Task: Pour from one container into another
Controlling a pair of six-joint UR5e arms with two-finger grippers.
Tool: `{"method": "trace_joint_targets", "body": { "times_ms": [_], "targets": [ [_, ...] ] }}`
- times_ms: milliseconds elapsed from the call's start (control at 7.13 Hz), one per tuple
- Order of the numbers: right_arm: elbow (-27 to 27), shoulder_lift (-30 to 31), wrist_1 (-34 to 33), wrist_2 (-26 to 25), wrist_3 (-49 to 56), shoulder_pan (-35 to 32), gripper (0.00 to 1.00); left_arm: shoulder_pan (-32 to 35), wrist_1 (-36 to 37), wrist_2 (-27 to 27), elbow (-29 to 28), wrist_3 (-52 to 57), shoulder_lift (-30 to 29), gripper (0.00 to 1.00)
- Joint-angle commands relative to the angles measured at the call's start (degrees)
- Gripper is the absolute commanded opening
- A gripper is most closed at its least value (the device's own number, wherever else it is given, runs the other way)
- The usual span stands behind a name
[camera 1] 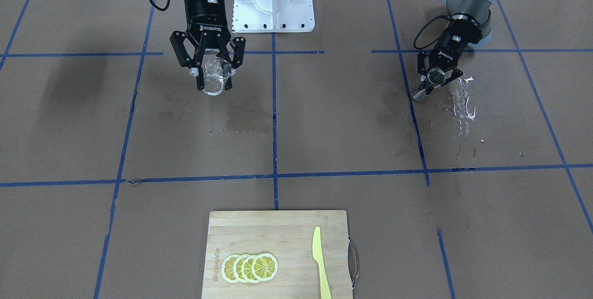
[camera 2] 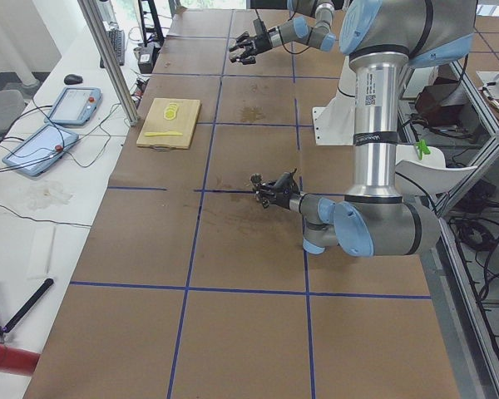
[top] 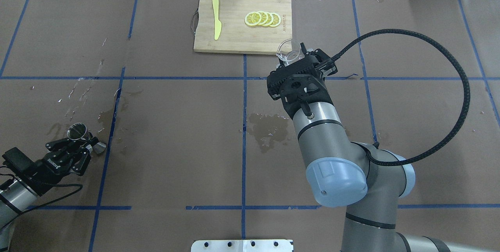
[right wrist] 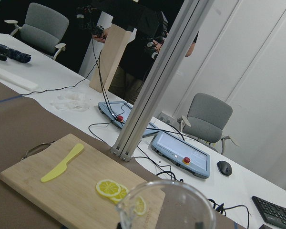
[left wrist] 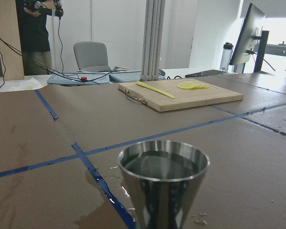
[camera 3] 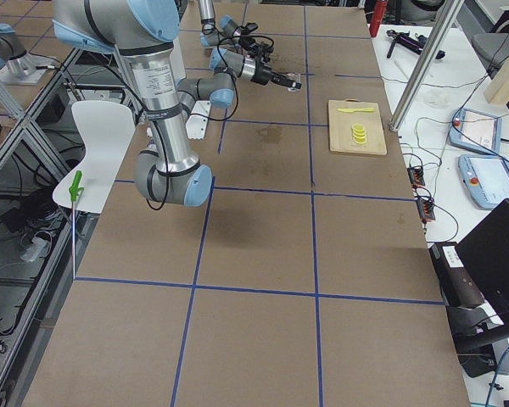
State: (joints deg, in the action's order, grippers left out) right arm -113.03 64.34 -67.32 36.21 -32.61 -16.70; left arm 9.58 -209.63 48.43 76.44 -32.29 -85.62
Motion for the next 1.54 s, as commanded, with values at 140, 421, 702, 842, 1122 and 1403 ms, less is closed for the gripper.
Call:
{"method": "trace_joint_targets", "body": {
  "times_ms": [140,421,702,842,1122,1403],
  "targets": [
    [0.0,0.0,0.0,0.0,0.0,0.0,0.00,0.0,0.0,0.0,-0.2,0.0,-0.8,0.00],
    [0.0,0.0,0.0,0.0,0.0,0.1,0.00,0.0,0.0,0.1,-0.7,0.1,-0.8,0.00],
    [0.0,0.0,0.0,0.0,0.0,0.1,0.00,0.0,-0.1,0.1,-0.9,0.2,-0.7,0.00],
    [0.0,0.0,0.0,0.0,0.0,0.1,0.00,0.0,-0.2,0.0,-1.0,0.2,-0.7,0.00],
    [0.0,0.0,0.0,0.0,0.0,0.1,0.00,0.0,-0.3,0.0,-1.1,0.2,-0.7,0.00],
    [0.0,0.0,0.0,0.0,0.0,0.1,0.00,0.0,-0.3,0.0,-1.1,0.2,-0.7,0.00]
  ]
}}
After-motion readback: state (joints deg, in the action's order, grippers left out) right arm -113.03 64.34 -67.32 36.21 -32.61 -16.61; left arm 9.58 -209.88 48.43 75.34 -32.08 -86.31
